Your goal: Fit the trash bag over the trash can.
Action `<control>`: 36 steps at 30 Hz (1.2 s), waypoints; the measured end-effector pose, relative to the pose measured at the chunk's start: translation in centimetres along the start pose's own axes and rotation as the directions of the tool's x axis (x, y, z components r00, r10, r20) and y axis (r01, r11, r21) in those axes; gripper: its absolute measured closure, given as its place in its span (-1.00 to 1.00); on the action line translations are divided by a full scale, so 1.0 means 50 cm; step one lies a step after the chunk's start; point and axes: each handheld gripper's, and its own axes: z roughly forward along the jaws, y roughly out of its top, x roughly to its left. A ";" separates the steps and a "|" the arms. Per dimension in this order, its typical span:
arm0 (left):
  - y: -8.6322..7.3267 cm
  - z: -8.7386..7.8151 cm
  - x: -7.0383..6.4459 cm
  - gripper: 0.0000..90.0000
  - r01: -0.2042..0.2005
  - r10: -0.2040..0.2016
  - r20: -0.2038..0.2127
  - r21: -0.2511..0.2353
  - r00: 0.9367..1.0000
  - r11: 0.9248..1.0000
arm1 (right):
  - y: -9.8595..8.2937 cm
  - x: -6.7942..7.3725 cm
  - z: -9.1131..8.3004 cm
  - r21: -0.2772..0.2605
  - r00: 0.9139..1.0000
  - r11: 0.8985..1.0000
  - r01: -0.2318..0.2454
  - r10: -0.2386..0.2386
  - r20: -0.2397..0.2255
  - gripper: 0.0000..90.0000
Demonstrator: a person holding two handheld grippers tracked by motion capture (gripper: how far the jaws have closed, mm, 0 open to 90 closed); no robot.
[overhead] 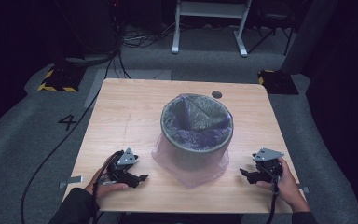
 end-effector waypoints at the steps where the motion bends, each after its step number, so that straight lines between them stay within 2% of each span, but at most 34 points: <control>1: 0.000 0.000 0.000 -0.69 0.000 0.000 0.000 0.000 1.000 1.000 | -0.006 0.000 0.000 -0.003 1.000 1.000 -0.007 0.007 0.005 -0.58; 6: 0.000 0.000 0.000 -0.69 0.000 0.000 0.000 0.000 1.000 1.000 | -0.035 -0.006 -0.005 -0.036 0.998 0.998 -0.059 0.060 0.011 -0.60; 9: 0.000 0.000 0.000 -0.69 0.000 0.000 0.000 0.000 1.000 1.000 | -0.056 -0.010 -0.006 -0.062 0.993 0.991 -0.118 0.119 0.006 -0.61; 12: 0.000 0.000 0.000 -0.69 0.000 0.000 -0.001 0.000 1.000 1.000 | -0.078 -0.012 -0.007 -0.068 0.989 0.987 -0.148 0.148 0.002 -0.62; 17: 0.000 0.000 0.000 -0.69 0.000 0.000 0.001 -0.001 1.000 1.000 | -0.114 -0.019 -0.020 -0.106 0.976 0.971 -0.216 0.215 -0.025 -0.64; 20: 0.000 0.000 0.000 -0.69 0.000 0.000 -0.001 -0.001 1.000 1.000 | -0.124 -0.024 -0.028 -0.103 0.969 0.964 -0.246 0.247 0.003 -0.64; 23: 0.000 0.000 0.000 -0.68 0.003 -0.003 -0.005 0.000 1.000 1.000 | -0.129 -0.027 -0.031 -0.103 0.966 0.961 -0.258 0.260 0.011 -0.64; 36: 0.000 0.000 0.000 -0.68 0.002 -0.002 -0.001 -0.002 1.000 1.000 | -0.126 -0.026 -0.028 -0.101 0.962 0.958 -0.267 0.271 0.022 -0.69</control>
